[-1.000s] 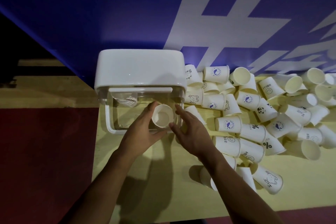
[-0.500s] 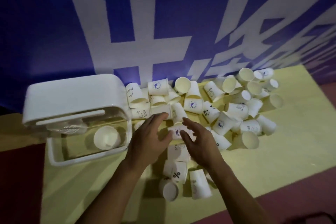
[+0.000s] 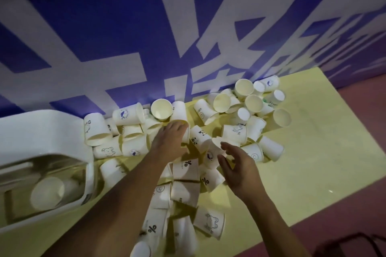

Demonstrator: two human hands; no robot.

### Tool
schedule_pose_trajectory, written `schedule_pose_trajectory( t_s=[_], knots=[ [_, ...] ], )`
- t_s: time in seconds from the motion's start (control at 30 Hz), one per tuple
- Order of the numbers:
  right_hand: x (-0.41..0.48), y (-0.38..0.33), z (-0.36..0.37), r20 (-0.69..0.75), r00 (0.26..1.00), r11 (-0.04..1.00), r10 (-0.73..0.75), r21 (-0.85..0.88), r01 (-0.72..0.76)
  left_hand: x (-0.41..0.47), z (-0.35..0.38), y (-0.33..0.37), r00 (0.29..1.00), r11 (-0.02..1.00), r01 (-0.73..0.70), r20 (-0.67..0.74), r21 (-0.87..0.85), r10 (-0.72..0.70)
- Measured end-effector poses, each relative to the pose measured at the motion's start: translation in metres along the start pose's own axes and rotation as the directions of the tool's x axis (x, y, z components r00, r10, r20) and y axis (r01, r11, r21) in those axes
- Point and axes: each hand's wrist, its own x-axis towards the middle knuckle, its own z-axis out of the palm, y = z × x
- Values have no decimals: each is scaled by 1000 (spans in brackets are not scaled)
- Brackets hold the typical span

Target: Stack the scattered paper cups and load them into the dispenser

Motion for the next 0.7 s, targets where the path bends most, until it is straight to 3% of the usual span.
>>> schedule_pose_trajectory(
  t_s=[0.3,0.47,0.6,0.7],
  knots=[
    [56,19,-9,-70,996,998,53,-40,-56,29,9,-2,999,999,32,14,26,-32],
    [119,4,-10,-104,991,991,89,-94,-99,10,-13,1,986,962,100,-107,-253,-131],
    [170,-9,3,-88,989,971,119,-196,-135,-14,-27,5,950,744,105,-154,-660,-270],
    [191,-14,16,-75,985,949,156,-264,-171,-24,-30,5,936,584,80,-141,-808,-322]
  ],
)
